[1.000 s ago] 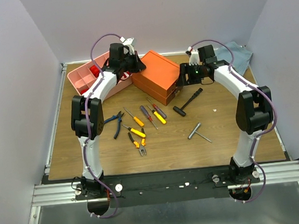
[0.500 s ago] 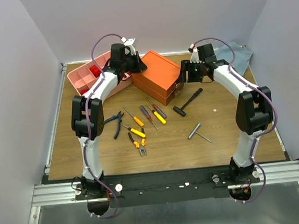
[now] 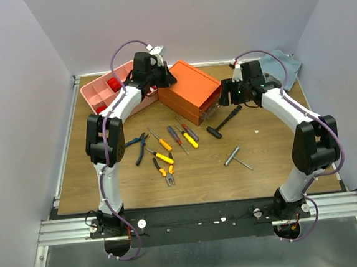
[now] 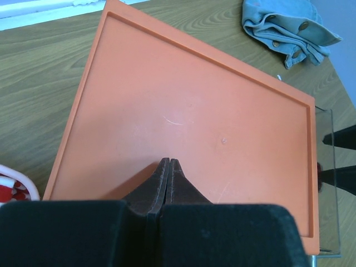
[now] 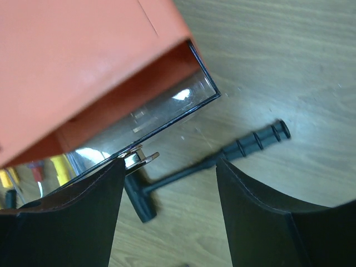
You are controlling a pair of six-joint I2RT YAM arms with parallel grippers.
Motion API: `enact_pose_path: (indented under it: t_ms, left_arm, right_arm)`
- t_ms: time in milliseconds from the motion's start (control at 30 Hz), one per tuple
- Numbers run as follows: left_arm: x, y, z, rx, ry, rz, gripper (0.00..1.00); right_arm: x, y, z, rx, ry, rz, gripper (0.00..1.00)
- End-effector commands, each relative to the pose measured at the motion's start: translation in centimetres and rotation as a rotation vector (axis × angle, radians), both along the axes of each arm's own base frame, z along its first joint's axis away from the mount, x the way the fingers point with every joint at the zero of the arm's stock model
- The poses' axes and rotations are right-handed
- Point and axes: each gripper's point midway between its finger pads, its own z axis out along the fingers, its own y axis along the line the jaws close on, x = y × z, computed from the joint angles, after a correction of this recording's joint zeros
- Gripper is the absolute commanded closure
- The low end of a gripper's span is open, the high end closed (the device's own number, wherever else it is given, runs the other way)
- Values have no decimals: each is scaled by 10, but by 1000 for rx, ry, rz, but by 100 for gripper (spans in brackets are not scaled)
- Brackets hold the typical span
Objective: Sort the tools into containers
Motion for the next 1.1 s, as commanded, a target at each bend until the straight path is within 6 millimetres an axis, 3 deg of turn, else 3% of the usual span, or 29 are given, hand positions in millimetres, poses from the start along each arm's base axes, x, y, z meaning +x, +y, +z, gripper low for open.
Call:
enact_pose_path:
  t_ms: [0,267,467,567,667,733,900,933,1000,1033,1067]
  left_arm:
    - [-3,1,-34,76,64,18,100]
    - [-3,-1,-33,67,67,12,100]
    - [-2,-3,-29,58,59,9,100]
    - [-2,-5,-24,52,45,3,100]
    - [0,-12,4,15,-8,-21,100]
    - [0,-16,34,-27,-51,-32,100]
    - [-6,-26,141,-99,-257,-57,100]
    - [-9,-23,153,-104,-275,-48,100]
    - [-16,-9,174,-81,-303,15,100]
    - [-20,-2,176,-67,-304,36,99]
    - [-25,7,158,-18,-267,53,93]
  right_arm:
    - [-59,-50,-50,-208,191,-6,27]
    - [-85,-78,-46,-244,190,-35,27]
    - [-103,-84,-47,-249,182,-31,27]
    - [-99,-80,-35,-234,142,-19,27]
    - [-84,-75,-6,-214,66,-5,26]
    - [-69,-72,31,-204,-23,1,24]
    - [-45,-65,111,-184,-199,21,22]
    - [-41,-57,134,-147,-248,50,22]
    - [-38,-42,147,-102,-282,111,22]
    - [-41,-29,154,-58,-288,169,22]
    - [-41,-15,157,-33,-292,230,22]
